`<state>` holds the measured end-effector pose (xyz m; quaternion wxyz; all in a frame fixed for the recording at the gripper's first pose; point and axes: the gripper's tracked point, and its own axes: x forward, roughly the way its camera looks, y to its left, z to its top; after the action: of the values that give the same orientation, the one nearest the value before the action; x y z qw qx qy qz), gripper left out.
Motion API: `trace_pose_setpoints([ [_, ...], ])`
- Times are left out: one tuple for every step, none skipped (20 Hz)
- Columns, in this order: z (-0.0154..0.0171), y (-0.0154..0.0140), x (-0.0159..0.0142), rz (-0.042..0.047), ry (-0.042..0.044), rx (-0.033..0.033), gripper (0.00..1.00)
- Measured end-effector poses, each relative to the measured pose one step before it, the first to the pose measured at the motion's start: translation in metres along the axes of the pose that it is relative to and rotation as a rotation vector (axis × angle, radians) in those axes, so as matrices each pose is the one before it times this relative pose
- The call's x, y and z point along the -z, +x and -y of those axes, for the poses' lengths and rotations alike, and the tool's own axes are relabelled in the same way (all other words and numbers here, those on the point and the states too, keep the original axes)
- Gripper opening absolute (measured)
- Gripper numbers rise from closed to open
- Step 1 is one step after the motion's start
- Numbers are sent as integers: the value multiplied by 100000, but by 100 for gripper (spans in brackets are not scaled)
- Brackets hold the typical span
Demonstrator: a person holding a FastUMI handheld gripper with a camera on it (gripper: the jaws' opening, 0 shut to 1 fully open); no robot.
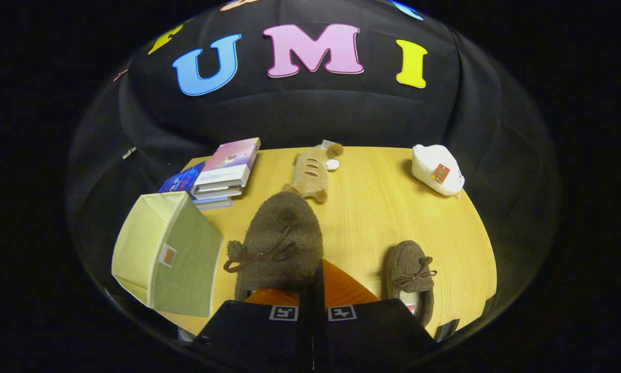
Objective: Open the storage box then place both shoes into the box .Put the left shoe in first, then the right shoe, with the right side of both shoes facing outward in a uniform manner.
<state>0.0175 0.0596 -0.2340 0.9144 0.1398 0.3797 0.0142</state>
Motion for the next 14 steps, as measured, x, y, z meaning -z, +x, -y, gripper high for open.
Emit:
trace_pose_setpoints([
  [-1772, -656, -903, -126, 515, -2678, 6],
  [-2012, -397, -834, 158, 1030, -3019, 6],
  [-2088, -395, -682, -163, 1182, -3334, 6],
  [-2146, -188, -637, -542, 1310, -3153, 6],
  [-2098, -69, -568, -168, 949, -2769, 6],
  [-2047, 161, -397, -558, 152, -2280, 6],
  [-1862, 362, -149, -756, 273, -1599, 6],
  [-1845, 495, 69, -1139, 252, -1139, 6],
  [-1670, 580, 223, -1190, 256, -692, 6],
  [-1658, 829, 244, -1125, -131, -239, 6],
  [-1596, 962, 509, -1555, -218, 46, 6],
  [-1364, 975, 623, -1839, 29, 71, 6],
  [-1222, 1019, 738, -1632, 585, 113, 6],
  [-1270, 1265, 533, -2367, 138, 150, 6],
])
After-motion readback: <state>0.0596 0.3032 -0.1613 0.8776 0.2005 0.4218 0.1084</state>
